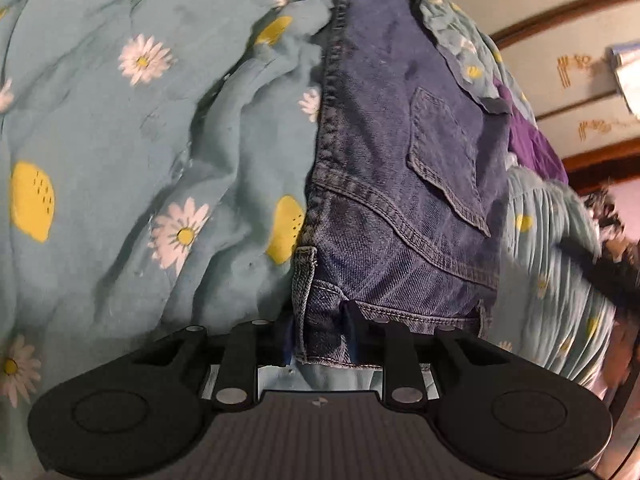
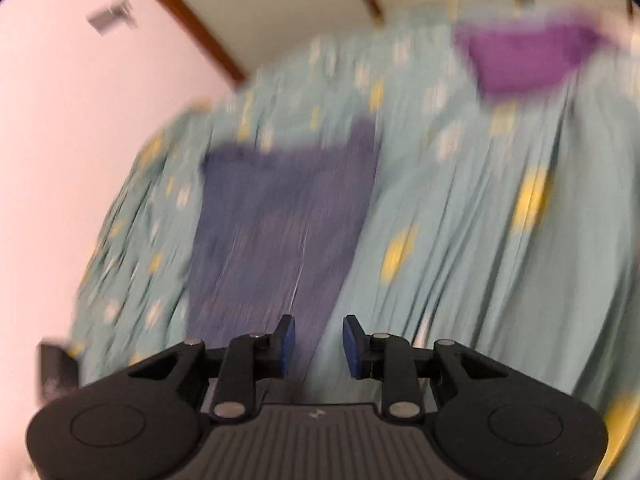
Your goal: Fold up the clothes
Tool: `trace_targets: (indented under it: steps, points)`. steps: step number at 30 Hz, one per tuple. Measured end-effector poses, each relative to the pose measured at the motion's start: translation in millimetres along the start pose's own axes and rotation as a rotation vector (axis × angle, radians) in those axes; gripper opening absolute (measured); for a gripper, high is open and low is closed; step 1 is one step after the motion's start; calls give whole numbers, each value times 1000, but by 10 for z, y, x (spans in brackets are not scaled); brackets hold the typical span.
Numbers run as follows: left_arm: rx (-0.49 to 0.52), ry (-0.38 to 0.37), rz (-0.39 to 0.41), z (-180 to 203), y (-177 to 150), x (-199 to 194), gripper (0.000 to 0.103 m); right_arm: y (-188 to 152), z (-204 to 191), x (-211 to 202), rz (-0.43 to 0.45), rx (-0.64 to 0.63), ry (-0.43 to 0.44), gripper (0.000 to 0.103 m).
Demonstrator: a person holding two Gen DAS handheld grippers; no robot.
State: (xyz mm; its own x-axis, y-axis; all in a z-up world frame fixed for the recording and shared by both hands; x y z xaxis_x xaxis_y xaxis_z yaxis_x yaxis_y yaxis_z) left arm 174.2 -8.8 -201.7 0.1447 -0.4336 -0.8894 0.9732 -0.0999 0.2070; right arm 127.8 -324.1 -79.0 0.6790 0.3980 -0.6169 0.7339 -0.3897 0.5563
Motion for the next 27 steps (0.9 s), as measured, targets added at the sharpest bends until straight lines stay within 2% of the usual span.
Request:
trace_targets:
  steps: [2,5,6,7,8,10,13,16,19,21,22,24,26,27]
  points:
    - [29,20,11,70,-9,27,28,156,-46,270,-23,11,37,10]
    - [23,11,6,59,-23,67,28,226,61,736,-91,23,-22,10]
    - [16,5,3,45,-23,79,28,243,131,805,-93,14,-62,9]
    - [7,-2,-2,49,-18,92,28,266,268,918,-91,-13,-153,9]
    - [-2,-8,-7,61,-16,104,28,282,369,950,-79,-40,-227,3]
    - [-12,-15,-13,84,-3,120,28,294,533,898,-53,-51,-297,2]
    - [-7,-19,-13,126,24,101,28,402,614,742,2,65,-186,7]
    - [30,-35,28,163,43,-80,28,519,396,645,49,13,-112,9]
    - [106,-49,79,249,30,-263,28,503,201,786,3,-46,-38,9]
    - [138,-61,97,305,16,-328,28,499,217,941,-22,-48,-59,9]
    - [150,-66,102,333,8,-348,28,519,314,1040,-25,-40,-100,9]
    - [174,-78,112,387,-8,-386,28,560,514,1223,-29,-19,-178,1]
    - [203,-85,116,417,-26,-425,28,601,769,1268,2,51,-202,0]
    - [224,-84,115,425,-35,-457,28,614,804,1219,10,94,-174,0]
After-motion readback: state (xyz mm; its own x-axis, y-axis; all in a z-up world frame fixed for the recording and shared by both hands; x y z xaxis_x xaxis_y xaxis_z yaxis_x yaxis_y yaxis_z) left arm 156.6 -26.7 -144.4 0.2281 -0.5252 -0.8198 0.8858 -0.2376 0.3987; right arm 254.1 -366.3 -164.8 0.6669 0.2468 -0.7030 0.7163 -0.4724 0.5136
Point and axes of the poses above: each gripper's, at about its wrist camera, not at the fingertips, and x roughly the way its jaws point, z to its right, y to its top, the point moved 7 cm from there along x, roughly the way its jaws point, and after that the axes turned 11 degrees about y, right-handed, at the moved point
